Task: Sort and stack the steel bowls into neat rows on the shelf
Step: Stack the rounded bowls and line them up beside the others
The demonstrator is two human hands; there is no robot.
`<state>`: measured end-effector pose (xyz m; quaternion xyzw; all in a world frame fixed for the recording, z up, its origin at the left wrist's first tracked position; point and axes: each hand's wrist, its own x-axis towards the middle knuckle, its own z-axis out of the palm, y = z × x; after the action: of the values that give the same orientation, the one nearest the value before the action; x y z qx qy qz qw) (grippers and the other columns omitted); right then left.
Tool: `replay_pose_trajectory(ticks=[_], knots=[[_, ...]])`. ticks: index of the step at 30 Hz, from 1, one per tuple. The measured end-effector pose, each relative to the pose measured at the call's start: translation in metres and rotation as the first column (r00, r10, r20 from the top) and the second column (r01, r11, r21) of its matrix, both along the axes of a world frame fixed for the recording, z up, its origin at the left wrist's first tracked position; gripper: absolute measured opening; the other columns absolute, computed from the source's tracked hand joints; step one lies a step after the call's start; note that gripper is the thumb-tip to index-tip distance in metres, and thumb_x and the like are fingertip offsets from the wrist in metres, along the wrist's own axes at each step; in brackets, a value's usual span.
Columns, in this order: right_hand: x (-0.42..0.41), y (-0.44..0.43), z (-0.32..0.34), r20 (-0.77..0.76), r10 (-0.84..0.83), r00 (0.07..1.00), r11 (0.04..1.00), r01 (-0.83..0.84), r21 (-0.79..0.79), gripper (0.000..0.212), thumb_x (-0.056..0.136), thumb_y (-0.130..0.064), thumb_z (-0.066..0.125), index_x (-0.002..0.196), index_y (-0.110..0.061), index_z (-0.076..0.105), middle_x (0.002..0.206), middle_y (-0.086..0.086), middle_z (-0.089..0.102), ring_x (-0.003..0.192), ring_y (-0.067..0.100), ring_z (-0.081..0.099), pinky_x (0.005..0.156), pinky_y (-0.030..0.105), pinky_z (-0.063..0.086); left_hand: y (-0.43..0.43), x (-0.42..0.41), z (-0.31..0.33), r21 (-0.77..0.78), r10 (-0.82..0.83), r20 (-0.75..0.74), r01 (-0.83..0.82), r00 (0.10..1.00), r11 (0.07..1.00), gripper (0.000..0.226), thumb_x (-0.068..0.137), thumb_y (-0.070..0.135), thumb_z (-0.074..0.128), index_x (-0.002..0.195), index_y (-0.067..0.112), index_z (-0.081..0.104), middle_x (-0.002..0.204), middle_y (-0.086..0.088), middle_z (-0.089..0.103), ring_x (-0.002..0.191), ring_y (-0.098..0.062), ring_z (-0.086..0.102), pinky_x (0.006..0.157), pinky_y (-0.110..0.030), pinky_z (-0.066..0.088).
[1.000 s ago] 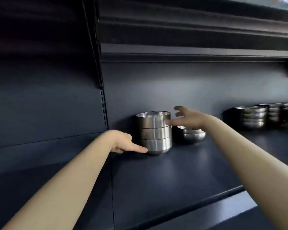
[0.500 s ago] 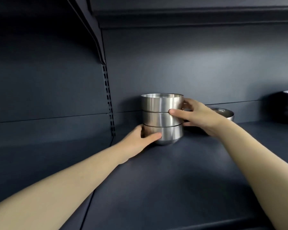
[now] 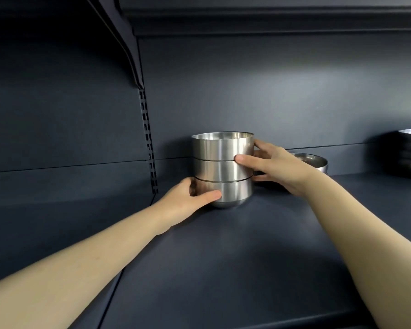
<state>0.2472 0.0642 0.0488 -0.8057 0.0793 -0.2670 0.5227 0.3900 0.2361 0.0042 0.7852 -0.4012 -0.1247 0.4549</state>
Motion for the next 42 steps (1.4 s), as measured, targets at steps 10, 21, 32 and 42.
replay_pose_trajectory(ticks=[10,21,32,42], knots=[[0.002,-0.003,0.0,-0.006,0.012,1.0,1.0,-0.012,0.014,0.039,0.085,-0.038,0.069,0.122,-0.036,0.059,0.112,-0.015,0.07,0.108,0.005,0.065,0.084,0.029,0.052,0.0,0.003,-0.002,0.001,0.005,0.03,-0.005,1.0,1.0,0.08,0.073,0.061,0.071,0.14,0.026,0.044,0.13,0.014,0.057,0.118,-0.004,0.053,0.093,-0.02,0.038],[0.001,-0.004,-0.002,0.031,0.009,0.999,1.0,-0.01,0.02,0.038,0.085,-0.029,0.071,0.122,-0.027,0.061,0.116,-0.003,0.069,0.107,0.011,0.065,0.074,0.022,0.057,-0.002,0.005,-0.006,-0.019,0.014,0.057,-0.013,0.998,1.0,0.049,0.078,0.056,0.069,0.115,0.035,0.045,0.112,0.02,0.056,0.106,-0.002,0.055,0.084,-0.017,0.037],[0.004,-0.01,-0.004,0.041,-0.05,0.998,0.999,0.05,-0.001,0.042,0.078,-0.043,0.074,0.117,-0.041,0.059,0.111,-0.012,0.071,0.104,0.004,0.065,0.079,0.028,0.056,-0.003,0.012,-0.009,-0.02,0.001,0.053,0.0,0.999,1.0,0.072,0.073,0.063,0.069,0.132,0.029,0.046,0.127,0.017,0.056,0.117,-0.003,0.053,0.099,-0.024,0.041],[0.008,-0.012,-0.007,0.073,-0.051,0.996,0.985,0.038,0.167,0.081,0.058,-0.056,0.077,0.131,-0.031,0.054,0.118,-0.006,0.068,0.106,0.026,0.067,0.091,0.043,0.055,-0.004,0.012,-0.008,0.001,-0.056,-0.027,0.056,0.998,0.998,0.072,0.078,0.049,0.073,0.136,0.029,0.036,0.106,0.032,0.049,0.102,0.013,0.05,0.081,-0.011,0.037]])
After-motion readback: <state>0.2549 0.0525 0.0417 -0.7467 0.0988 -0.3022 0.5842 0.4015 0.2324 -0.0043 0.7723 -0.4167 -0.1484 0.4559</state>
